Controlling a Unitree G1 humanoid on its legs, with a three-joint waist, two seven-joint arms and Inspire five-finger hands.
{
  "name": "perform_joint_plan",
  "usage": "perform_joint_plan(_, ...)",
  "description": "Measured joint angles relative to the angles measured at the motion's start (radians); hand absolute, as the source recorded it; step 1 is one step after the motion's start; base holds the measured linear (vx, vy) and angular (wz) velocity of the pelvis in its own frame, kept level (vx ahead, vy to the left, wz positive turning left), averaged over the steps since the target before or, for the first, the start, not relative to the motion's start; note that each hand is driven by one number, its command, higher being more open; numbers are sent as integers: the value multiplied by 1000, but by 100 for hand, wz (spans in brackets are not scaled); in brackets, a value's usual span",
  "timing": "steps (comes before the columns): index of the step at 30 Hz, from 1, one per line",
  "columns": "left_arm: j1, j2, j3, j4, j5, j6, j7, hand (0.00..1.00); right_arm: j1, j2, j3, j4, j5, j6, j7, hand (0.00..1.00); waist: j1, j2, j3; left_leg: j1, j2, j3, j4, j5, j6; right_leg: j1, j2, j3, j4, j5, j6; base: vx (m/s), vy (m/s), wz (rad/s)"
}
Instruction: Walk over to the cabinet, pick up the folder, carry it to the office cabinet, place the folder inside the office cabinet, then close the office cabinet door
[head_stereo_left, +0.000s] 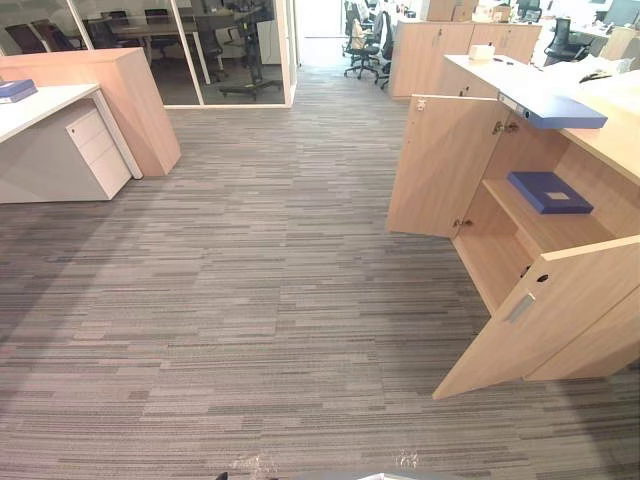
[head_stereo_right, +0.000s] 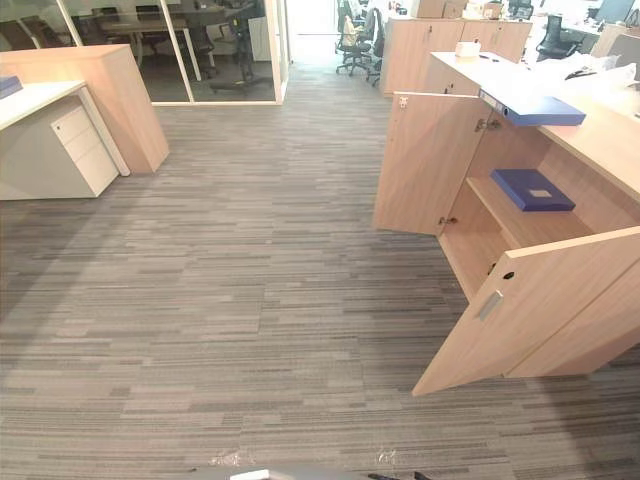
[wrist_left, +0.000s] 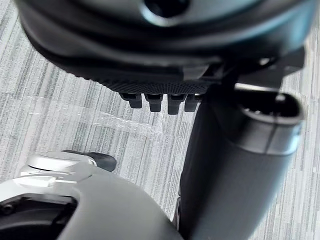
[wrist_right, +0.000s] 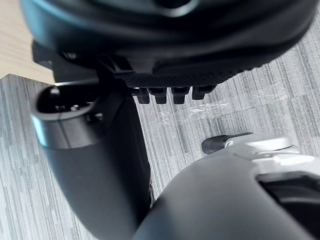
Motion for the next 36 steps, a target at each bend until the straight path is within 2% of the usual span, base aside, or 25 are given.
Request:
perform_joint_plan(4,1,-2,-1,1,-70,-3,-9,100,-9,2,-24,14,1,1,1,100,2,3,8,10,-3,0,-19,3,2,8,-3,-1,-14,0,8,0,0,0)
perform_joint_plan(11,1,-3,-8,1,-97,-9,-13,100,-18,3,-41,15,1,1,1,100,2,3,17,18,-5,-1,-31,5,2,11,-5,-4,-14,-5,19,0,0,0)
perform_joint_plan(23,1,0,-41,-23,24,-33,23,100,-20,6,-68,15,10,4,1,100,1,4,25,1,-7,-15,-46,15,-1,-8,-7,-17,-14,-9,25,-9,-10,3)
perform_joint_plan(25,-2,-1,-38,-32,24,-33,30,100,-23,6,-70,15,13,1,1,100,0,6,38,-73,-10,-18,70,-39,-6,-36,-12,-22,8,-17,18,-24,-3,7)
perform_joint_plan(26,-6,-5,-32,-44,23,-34,33,100,-30,5,-72,13,29,-2,0,100,0,12,59,-111,-7,-17,152,-73,-19,-48,-11,-25,36,-30,11,-69,20,10)
perform_joint_plan(27,-8,-20,8,-75,22,-37,35,100,-37,7,-80,7,56,-5,-1,100,2,13,94,-173,-3,-14,298,-115,-59,-65,-12,-28,93,-63,8,-75,29,12)
perform_joint_plan(30,-6,-44,55,-141,22,-48,40,100,-34,6,-65,-20,84,-5,-7,100,10,9,123,-313,15,24,607,-142,-101,-68,-20,-31,156,-111,-1,-61,50,8)
perform_joint_plan(32,2,-64,89,-159,21,-68,55,100,-30,2,-59,-33,85,-4,-13,100,14,16,125,-385,97,100,752,-194,-75,-45,-26,-30,168,-127,5,73,102,-2)
perform_joint_plan(33,0,-64,101,-162,21,-76,60,100,-30,2,-58,-32,85,-2,-15,100,18,13,124,-405,131,115,728,-204,-67,-34,-43,-26,168,-136,19,110,129,-1)
perform_joint_plan(34,-2,-64,103,-162,21,-77,62,100,-30,2,-58,-32,87,-2,-16,100,22,12,124,-414,141,114,696,-204,-66,-31,-55,-23,168,-142,28,157,197,-4)
perform_joint_plan(36,-9,-63,108,-160,20,-85,63,100,-31,3,-57,-29,91,0,-16,100,30,-1,122,-442,139,79,511,-177,-62,-23,-131,-17,167,-169,78,218,282,0)
